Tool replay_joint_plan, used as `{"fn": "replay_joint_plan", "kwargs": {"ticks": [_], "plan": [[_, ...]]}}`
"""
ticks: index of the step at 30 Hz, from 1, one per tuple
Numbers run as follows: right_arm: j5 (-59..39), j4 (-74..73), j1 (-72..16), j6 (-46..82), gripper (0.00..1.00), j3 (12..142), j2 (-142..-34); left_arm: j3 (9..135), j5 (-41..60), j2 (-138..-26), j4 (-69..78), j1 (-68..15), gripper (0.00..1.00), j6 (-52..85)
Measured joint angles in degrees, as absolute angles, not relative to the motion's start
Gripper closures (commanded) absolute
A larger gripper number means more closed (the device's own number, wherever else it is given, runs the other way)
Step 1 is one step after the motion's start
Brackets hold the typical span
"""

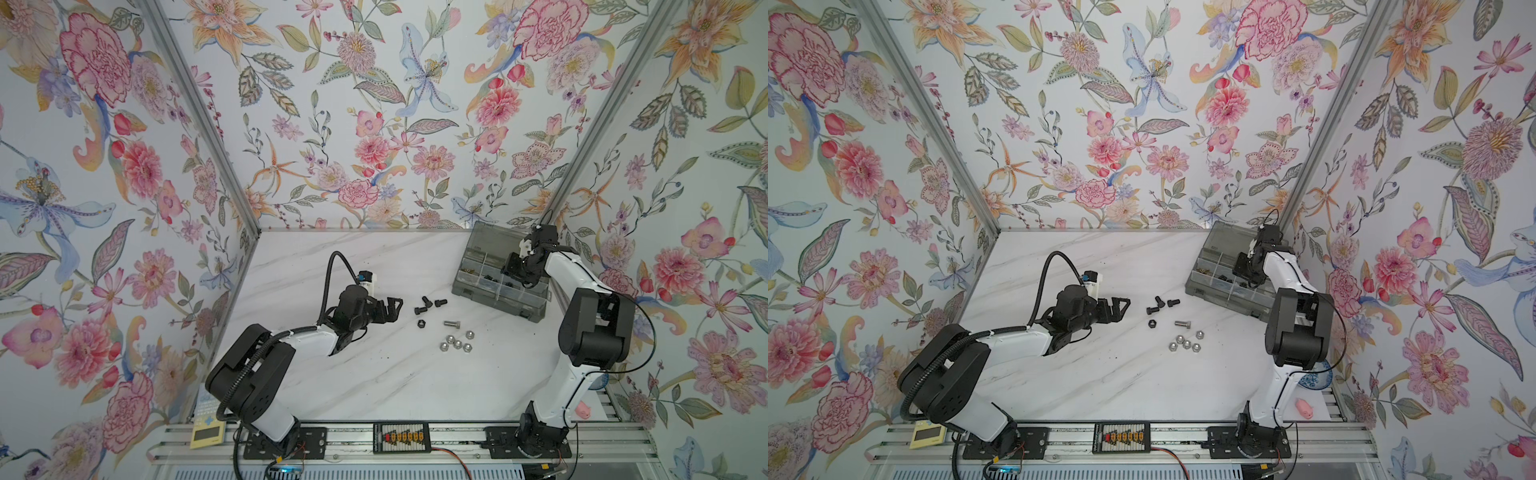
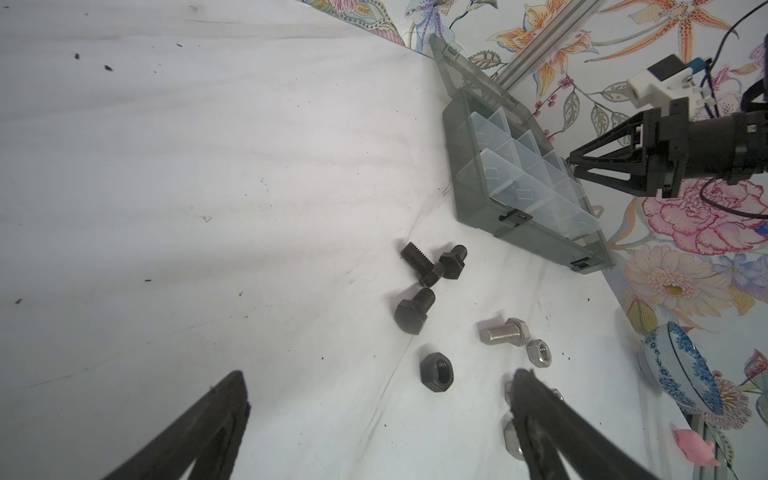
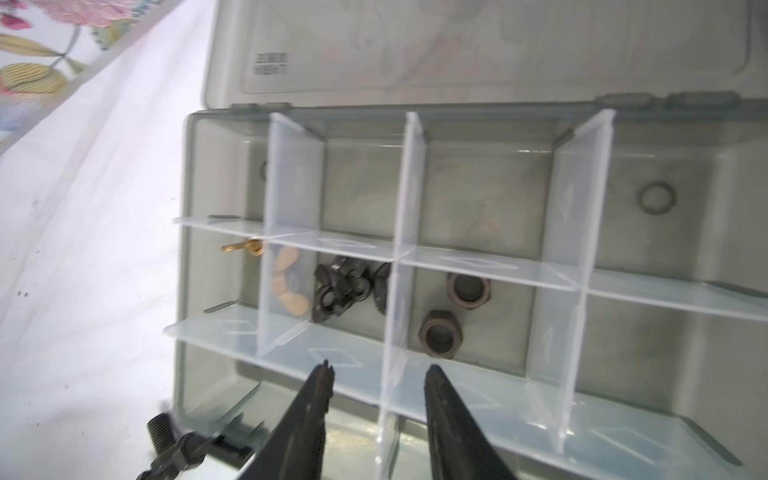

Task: Sort the screws and nuts into containers
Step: 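Return the right gripper to the pile and lower onto a black hex nut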

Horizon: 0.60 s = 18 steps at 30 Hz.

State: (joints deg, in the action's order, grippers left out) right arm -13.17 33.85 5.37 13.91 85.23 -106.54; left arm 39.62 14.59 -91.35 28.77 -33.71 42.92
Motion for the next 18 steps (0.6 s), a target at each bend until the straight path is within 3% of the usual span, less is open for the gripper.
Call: {"fn": "replay_joint_plan", "kwargs": {"ticks": [8,18], "plan": [[-15.99,33.85,-4.12,11.94,0.53,79.4,-98.56,39.38,14.59,-88.99,28.36,-33.56,0.01,42.92],[-15.2,34.04,-18.9,15.29,0.52,76.14,-98.5,39.35,14.59,-88.9,28.29,-33.26,0.01,42.92]]}}
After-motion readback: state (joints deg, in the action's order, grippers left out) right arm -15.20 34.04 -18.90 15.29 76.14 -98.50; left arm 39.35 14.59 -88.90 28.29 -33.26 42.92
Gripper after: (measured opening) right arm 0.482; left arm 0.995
